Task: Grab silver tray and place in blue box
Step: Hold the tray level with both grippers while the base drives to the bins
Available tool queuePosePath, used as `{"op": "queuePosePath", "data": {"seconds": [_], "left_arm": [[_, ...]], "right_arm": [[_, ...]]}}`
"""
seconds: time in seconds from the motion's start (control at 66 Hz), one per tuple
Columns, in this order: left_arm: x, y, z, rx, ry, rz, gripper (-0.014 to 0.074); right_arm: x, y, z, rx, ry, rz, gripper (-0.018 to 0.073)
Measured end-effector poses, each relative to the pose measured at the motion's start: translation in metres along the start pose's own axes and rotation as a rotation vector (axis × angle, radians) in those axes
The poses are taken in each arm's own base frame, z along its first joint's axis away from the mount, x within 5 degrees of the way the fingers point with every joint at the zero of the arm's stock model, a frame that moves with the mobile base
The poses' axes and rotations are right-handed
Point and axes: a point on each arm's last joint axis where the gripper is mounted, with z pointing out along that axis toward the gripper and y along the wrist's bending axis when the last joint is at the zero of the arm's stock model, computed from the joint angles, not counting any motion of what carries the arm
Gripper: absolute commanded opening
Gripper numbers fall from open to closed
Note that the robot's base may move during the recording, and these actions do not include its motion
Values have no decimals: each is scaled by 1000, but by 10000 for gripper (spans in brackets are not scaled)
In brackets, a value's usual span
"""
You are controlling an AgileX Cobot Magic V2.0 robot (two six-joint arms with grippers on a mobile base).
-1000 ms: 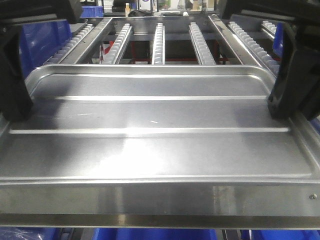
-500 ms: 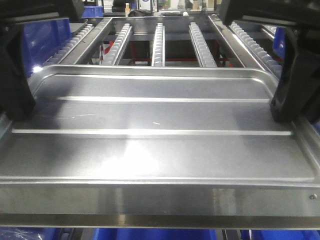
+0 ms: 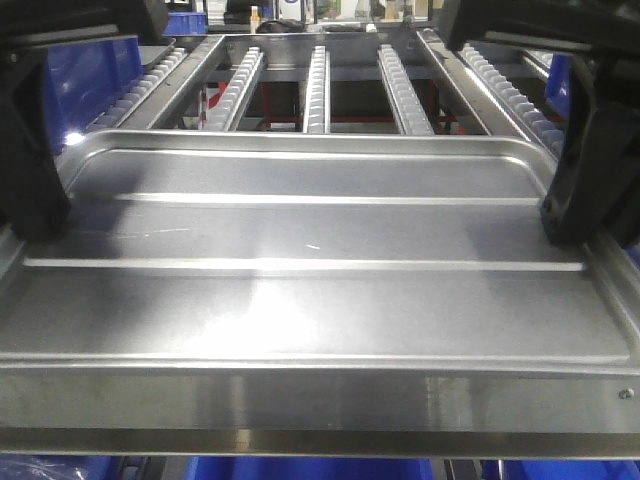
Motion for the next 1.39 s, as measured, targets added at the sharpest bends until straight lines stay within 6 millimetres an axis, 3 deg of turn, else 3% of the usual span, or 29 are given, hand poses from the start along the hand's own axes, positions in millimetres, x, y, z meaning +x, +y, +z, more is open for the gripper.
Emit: {"op": "queuePosePath", "data": {"seconds": [1.394], "left_arm": [[0,0,-1,2,0,-1,-6]], "right_arm": [[0,0,0,2,1,1,49]]}}
